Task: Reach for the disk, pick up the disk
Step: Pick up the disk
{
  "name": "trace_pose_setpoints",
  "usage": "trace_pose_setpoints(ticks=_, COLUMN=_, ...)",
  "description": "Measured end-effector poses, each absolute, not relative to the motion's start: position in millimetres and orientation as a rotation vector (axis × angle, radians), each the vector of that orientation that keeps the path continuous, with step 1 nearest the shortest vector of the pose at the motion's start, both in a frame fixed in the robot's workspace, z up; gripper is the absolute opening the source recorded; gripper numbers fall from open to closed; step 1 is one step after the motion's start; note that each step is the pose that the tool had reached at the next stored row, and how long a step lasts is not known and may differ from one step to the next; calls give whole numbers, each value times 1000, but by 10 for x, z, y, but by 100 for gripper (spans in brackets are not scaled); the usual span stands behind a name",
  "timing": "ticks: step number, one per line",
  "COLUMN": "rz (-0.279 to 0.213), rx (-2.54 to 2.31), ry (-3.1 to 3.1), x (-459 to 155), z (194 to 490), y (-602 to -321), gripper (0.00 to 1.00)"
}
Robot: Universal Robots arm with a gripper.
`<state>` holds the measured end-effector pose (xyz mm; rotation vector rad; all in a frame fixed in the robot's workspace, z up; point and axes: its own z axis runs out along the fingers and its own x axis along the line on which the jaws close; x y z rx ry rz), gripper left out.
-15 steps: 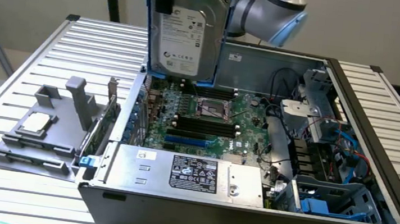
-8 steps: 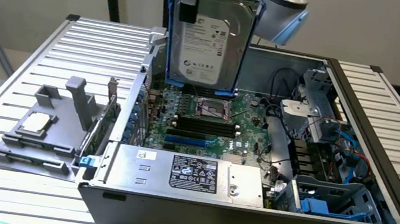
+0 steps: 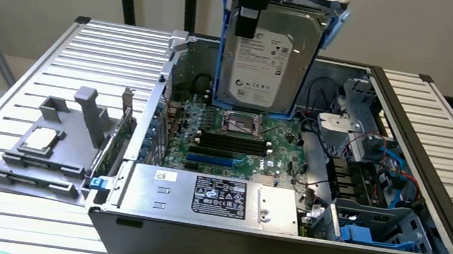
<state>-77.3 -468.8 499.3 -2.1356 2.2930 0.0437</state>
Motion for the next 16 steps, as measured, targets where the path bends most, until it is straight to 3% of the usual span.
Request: trace_pose_setpoints(ticks=16, rz=45, rx=-2135, ry=2292, x=-45, z=4993, y=-4933, gripper=33)
